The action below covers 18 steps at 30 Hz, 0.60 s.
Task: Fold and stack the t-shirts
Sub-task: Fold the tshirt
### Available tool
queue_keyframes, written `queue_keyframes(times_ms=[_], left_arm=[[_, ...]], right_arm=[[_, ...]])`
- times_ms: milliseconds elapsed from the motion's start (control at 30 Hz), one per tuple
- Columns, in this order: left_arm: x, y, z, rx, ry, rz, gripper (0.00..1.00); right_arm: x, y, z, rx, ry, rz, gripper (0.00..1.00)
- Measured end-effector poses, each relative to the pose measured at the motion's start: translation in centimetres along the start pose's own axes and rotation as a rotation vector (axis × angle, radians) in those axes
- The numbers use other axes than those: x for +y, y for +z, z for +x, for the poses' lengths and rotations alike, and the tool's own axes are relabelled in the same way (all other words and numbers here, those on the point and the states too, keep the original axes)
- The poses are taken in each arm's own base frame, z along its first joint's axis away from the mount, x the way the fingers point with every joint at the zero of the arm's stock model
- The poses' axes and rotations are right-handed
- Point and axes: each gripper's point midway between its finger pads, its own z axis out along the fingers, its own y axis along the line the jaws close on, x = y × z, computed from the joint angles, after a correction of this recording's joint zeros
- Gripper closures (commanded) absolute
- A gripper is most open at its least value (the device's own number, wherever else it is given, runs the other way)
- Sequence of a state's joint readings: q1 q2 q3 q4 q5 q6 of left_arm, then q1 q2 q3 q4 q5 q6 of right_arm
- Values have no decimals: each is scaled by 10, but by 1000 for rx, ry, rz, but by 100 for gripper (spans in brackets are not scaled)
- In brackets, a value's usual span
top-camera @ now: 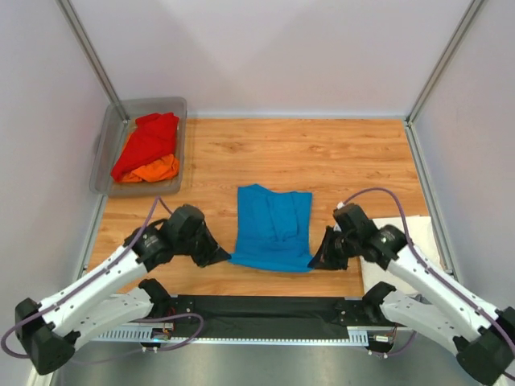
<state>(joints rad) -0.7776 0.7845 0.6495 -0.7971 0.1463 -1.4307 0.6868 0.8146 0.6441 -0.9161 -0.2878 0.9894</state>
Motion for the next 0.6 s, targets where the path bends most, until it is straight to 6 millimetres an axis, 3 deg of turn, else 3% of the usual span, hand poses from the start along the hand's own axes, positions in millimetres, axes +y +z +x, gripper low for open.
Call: queue_keyframes(times_ms=[233, 467, 600], left_arm=[[-64, 11, -84, -64, 2, -55, 100], [-105, 44, -160, -42, 32, -81, 100], [-117, 69, -195, -26, 37, -85, 100]], right_arm=[[37, -13, -93, -38, 51, 47, 100], [53, 9, -173, 14, 46, 76, 99], [55, 26, -219, 24, 71, 66, 89]])
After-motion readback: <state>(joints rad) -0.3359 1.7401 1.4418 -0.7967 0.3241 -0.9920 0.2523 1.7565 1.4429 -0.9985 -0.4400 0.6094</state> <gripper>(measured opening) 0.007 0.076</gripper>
